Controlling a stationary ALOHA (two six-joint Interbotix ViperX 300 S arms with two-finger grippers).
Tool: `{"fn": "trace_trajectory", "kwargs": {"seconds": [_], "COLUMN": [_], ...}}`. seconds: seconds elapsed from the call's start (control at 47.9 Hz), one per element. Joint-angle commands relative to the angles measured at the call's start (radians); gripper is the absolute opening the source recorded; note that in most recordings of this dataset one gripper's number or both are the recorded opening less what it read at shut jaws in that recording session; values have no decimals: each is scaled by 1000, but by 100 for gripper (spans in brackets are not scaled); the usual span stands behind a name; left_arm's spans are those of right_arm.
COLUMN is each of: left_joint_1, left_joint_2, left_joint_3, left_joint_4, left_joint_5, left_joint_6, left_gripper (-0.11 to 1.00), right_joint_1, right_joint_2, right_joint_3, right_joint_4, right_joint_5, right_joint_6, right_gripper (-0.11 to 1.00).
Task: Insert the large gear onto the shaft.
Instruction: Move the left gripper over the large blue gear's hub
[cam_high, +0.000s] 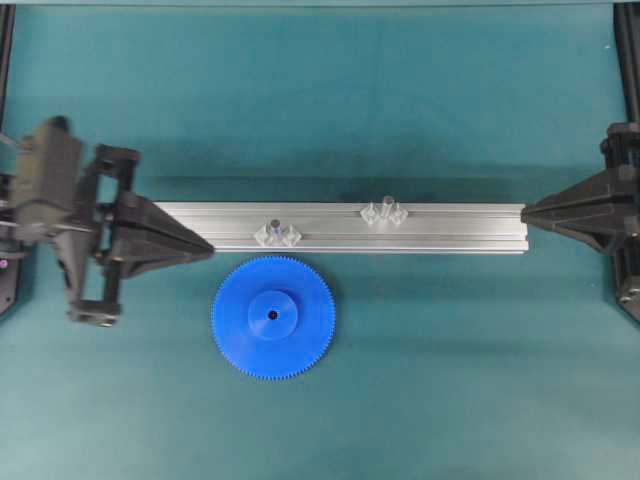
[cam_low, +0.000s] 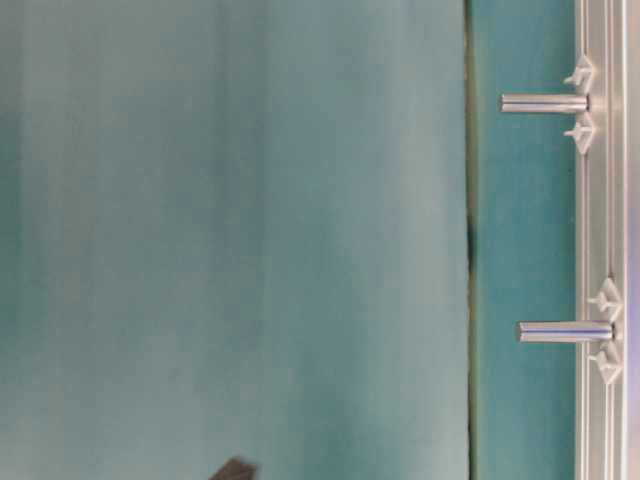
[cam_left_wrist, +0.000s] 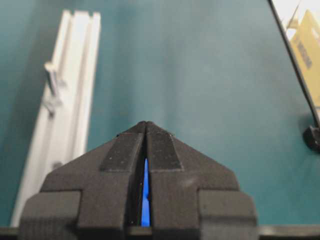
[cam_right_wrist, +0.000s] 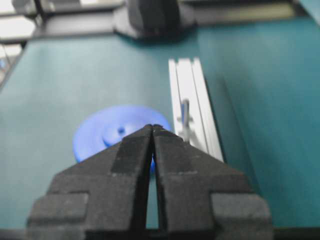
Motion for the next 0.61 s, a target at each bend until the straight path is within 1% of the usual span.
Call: {"fn": "trace_trajectory", "kwargs": {"seconds": [0.0, 0.23, 0.376, 0.48, 0.522, 0.585], "left_joint_1": [-6, -18, -18, -23, -26, -29], "left_joint_2": [40, 120, 170, 201, 212, 232], "left_joint_3": [-34, -83, -117, -146, -155, -176], "left_joint_4": [2, 2, 2, 3, 3, 5], "left_joint_5": [-3, 14, 20, 60, 98, 173], "left_joint_6": [-23, -52, -77, -77, -75, -75], "left_gripper": [-1, -1, 1, 6, 12, 25], "right_joint_1": [-9, -21, -29, -31, -31, -31], "right_joint_2": [8, 6, 0, 0, 0, -2], "right_joint_3": [-34, -31, -26, -26, -26, -26], "right_joint_4": [-6, -6, -6, -6, -6, -6], "right_joint_5": [20, 31, 60, 74, 78, 81], "right_joint_6": [3, 2, 2, 2, 2, 2], "right_gripper": [13, 26, 44, 58, 63, 69]}}
